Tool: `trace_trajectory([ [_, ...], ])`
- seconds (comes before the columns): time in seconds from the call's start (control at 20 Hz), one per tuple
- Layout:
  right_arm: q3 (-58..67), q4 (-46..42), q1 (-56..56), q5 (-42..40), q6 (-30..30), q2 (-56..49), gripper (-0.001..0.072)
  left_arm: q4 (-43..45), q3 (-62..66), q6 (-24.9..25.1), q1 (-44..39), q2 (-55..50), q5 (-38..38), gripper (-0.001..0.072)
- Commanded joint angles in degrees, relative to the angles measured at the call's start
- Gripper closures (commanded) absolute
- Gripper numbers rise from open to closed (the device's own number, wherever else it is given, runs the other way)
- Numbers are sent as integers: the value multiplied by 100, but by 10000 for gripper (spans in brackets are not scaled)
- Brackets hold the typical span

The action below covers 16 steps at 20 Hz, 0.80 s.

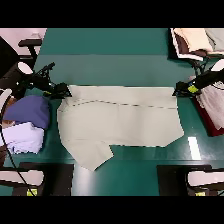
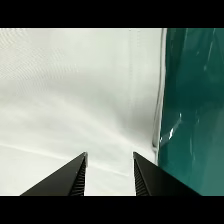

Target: Fold the shirts.

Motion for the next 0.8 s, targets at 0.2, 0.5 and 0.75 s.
trace_trajectory([
  [0.2,-695,4,-107,35,-13,1405,368,894,-1915,-588,11,2371,-450,167],
  [0.5,-1582,13,-146,-619,-13,2518,368,750,-4197,-1351,9,4422,-935,167],
  [0.75,-1593,13,-146,-697,-13,2616,368,240,-5031,-1344,-2,4529,-704,167],
])
